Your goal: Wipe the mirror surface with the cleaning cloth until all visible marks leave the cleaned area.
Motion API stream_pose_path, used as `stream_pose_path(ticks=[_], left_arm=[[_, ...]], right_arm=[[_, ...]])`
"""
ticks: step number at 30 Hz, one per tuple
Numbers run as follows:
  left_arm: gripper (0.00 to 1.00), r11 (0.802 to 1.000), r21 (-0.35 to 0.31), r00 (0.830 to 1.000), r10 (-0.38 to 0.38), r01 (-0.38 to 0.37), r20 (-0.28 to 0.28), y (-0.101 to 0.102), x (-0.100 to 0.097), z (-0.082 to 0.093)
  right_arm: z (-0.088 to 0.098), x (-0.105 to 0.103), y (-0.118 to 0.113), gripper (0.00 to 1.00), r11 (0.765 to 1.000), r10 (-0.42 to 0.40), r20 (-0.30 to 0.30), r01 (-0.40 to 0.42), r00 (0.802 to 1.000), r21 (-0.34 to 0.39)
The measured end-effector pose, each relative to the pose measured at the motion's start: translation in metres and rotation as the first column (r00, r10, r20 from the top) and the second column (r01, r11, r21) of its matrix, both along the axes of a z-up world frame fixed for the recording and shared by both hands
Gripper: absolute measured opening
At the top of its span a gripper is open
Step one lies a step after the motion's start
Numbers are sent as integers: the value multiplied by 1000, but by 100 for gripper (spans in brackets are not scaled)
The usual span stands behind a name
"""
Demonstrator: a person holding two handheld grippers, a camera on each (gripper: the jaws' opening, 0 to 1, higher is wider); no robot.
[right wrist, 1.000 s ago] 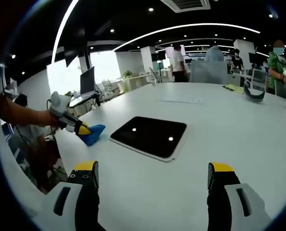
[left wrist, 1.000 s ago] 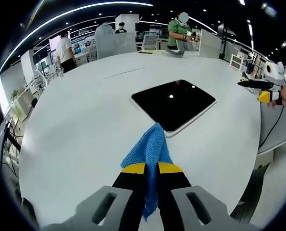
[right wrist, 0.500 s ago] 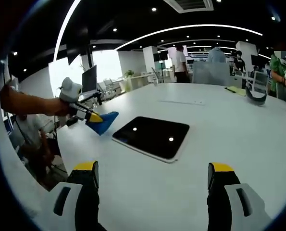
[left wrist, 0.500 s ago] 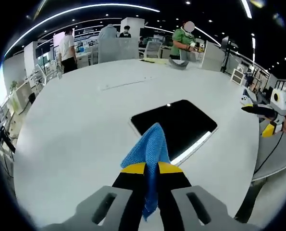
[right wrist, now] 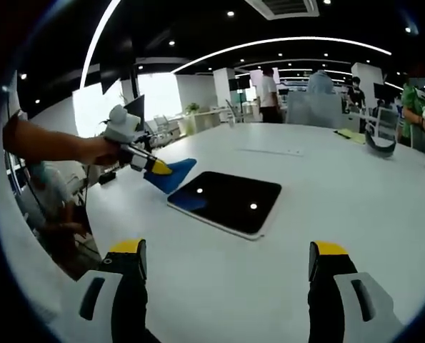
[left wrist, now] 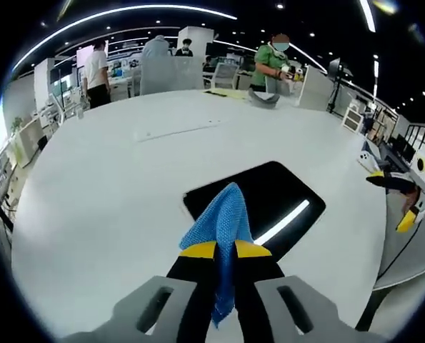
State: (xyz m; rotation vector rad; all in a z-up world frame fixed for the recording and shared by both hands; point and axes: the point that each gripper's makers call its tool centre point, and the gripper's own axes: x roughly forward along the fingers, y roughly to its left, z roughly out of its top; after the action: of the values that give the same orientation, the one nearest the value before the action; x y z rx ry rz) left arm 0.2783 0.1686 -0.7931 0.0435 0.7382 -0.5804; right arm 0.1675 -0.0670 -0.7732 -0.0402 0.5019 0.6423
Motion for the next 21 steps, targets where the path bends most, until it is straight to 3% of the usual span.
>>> stream_pose_path(ticks=[10,21], left_arm=[[6,999,-17,999,32,-33,-37,-7,26,-9],[6,1000,15,998,8,-7,-61,-15,41,-20]], right_arm=[[2,-3,4,94,1000,30,9,-30,1000,-10],[1,-5,9,95,996,73,13,-73,997,-46]])
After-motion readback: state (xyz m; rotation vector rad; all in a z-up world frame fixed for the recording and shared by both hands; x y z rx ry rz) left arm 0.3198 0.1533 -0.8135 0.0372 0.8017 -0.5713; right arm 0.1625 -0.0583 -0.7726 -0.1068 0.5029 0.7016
